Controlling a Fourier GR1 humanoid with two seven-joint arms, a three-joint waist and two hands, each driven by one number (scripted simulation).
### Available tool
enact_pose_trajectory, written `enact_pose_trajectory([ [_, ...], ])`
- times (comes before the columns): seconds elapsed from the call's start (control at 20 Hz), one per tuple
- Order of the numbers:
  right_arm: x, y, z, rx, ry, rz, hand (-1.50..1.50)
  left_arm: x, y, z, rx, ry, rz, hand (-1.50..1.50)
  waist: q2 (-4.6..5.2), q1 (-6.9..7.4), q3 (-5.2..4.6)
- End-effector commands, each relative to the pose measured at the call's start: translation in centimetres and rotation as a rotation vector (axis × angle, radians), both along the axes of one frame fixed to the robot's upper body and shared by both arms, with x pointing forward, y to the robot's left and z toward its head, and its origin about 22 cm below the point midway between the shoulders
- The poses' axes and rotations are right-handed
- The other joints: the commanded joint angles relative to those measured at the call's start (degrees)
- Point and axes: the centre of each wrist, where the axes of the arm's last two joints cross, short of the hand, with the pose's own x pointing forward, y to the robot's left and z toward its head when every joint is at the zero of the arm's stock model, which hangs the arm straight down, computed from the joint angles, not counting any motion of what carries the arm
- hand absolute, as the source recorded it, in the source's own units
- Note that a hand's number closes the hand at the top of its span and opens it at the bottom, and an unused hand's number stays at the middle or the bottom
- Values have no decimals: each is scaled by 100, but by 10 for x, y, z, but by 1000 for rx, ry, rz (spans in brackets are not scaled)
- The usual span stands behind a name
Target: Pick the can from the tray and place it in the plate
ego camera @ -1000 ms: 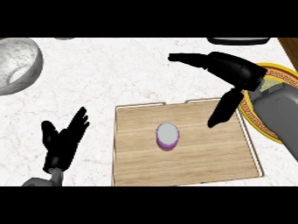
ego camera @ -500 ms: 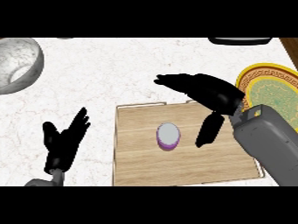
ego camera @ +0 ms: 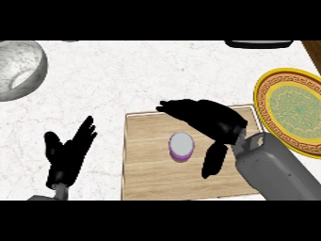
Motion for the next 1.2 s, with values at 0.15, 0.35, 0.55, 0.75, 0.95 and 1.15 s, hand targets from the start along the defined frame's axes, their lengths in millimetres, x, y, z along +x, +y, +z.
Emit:
enact_pose_trajectory([
  [0.15,-16,-3,-20,-55,-53,-19,-150,-3,9,-10,-8,-1,-17,0,5,-3,0],
  [0.35,-14,7,-38,-112,-90,-44,-150,-6,0,-8,5,0,8,0,5,10,1],
  [0.55,11,1,-26,-134,-84,-45,-150,8,10,-26,-7,-4,5,0,12,0,-1],
  [0.75,-18,10,-60,-130,-64,-34,-150,3,1,-4,-14,-3,14,0,4,0,2],
  [0.95,-6,30,-52,-155,-57,-18,-150,-15,-6,-21,-6,-2,-8,0,4,17,1],
  [1.15,-11,30,-73,-258,-68,106,150,16,6,-1,-8,8,-3,0,16,6,1],
])
